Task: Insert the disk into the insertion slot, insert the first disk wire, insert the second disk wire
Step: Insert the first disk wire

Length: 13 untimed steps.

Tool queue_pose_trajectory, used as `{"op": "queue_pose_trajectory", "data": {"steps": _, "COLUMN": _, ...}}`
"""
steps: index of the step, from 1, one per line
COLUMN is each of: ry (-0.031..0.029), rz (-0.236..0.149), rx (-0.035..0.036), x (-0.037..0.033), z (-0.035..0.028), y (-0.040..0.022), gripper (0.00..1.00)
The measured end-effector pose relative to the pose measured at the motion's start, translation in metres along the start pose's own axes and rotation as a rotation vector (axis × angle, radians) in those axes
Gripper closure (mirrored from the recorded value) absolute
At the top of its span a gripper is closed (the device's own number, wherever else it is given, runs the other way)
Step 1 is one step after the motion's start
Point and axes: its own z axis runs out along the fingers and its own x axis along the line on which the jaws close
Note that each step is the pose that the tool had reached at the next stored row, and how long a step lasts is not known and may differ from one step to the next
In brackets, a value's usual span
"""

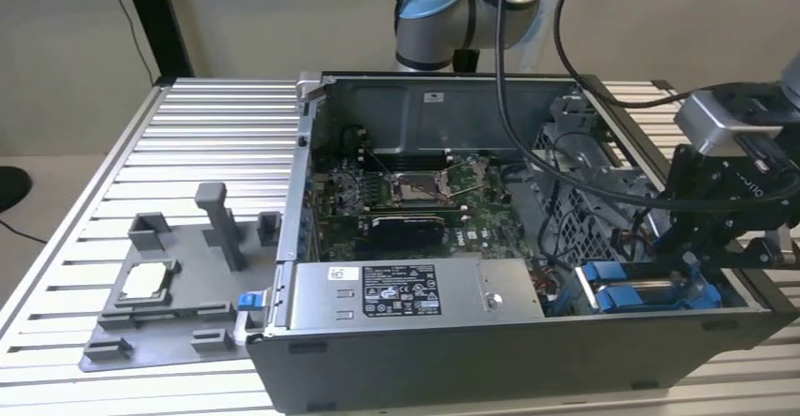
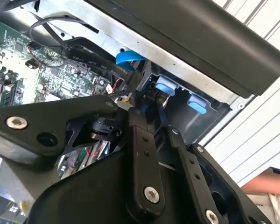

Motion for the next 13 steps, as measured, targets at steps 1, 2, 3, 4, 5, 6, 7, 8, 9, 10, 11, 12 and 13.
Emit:
{"op": "queue_pose_trajectory", "data": {"steps": 1, "ry": -0.0001, "rz": 0.0, "rx": 0.0, "x": -0.0003, "z": -0.0045, "y": 0.0003, "gripper": 1.0}}
{"op": "queue_pose_trajectory", "data": {"steps": 2, "ry": 0.0002, "rz": 0.0, "rx": 0.0, "x": -0.0005, "z": -0.009, "y": 0.0006, "gripper": 1.0}}
{"op": "queue_pose_trajectory", "data": {"steps": 3, "ry": 0.0, "rz": 0.0, "rx": -0.0001, "x": -0.0007, "z": -0.0134, "y": 0.0006, "gripper": 1.0}}
{"op": "queue_pose_trajectory", "data": {"steps": 4, "ry": -0.0011, "rz": 0.0, "rx": -0.0002, "x": -0.001, "z": -0.0167, "y": 0.0001, "gripper": 1.0}}
{"op": "queue_pose_trajectory", "data": {"steps": 5, "ry": -0.0023, "rz": 0.0, "rx": -0.0002, "x": -0.0011, "z": -0.0191, "y": -0.0008, "gripper": 1.0}}
{"op": "queue_pose_trajectory", "data": {"steps": 6, "ry": -0.0044, "rz": 0.0, "rx": -0.0002, "x": -0.0012, "z": -0.0208, "y": -0.0028, "gripper": 1.0}}
{"op": "queue_pose_trajectory", "data": {"steps": 7, "ry": -0.0064, "rz": -0.001, "rx": -0.0003, "x": -0.0015, "z": -0.022, "y": -0.0057, "gripper": 1.0}}
{"op": "queue_pose_trajectory", "data": {"steps": 8, "ry": -0.0088, "rz": -0.001, "rx": -0.0004, "x": -0.0017, "z": -0.0232, "y": -0.0095, "gripper": 1.0}}
{"op": "queue_pose_trajectory", "data": {"steps": 9, "ry": -0.0124, "rz": -0.001, "rx": -0.0006, "x": -0.0019, "z": -0.0241, "y": -0.0132, "gripper": 1.0}}
{"op": "queue_pose_trajectory", "data": {"steps": 10, "ry": -0.0153, "rz": -0.001, "rx": -0.0008, "x": -0.002, "z": -0.0245, "y": -0.0169, "gripper": 1.0}}
{"op": "queue_pose_trajectory", "data": {"steps": 11, "ry": -0.0172, "rz": -0.001, "rx": -0.0012, "x": -0.0022, "z": -0.0248, "y": -0.0201, "gripper": 1.0}}
{"op": "queue_pose_trajectory", "data": {"steps": 12, "ry": -0.0186, "rz": -0.001, "rx": -0.0021, "x": -0.0023, "z": -0.0249, "y": -0.0229, "gripper": 1.0}}
{"op": "queue_pose_trajectory", "data": {"steps": 13, "ry": -0.0193, "rz": -0.001, "rx": -0.0038, "x": -0.0025, "z": -0.0251, "y": -0.0254, "gripper": 1.0}}
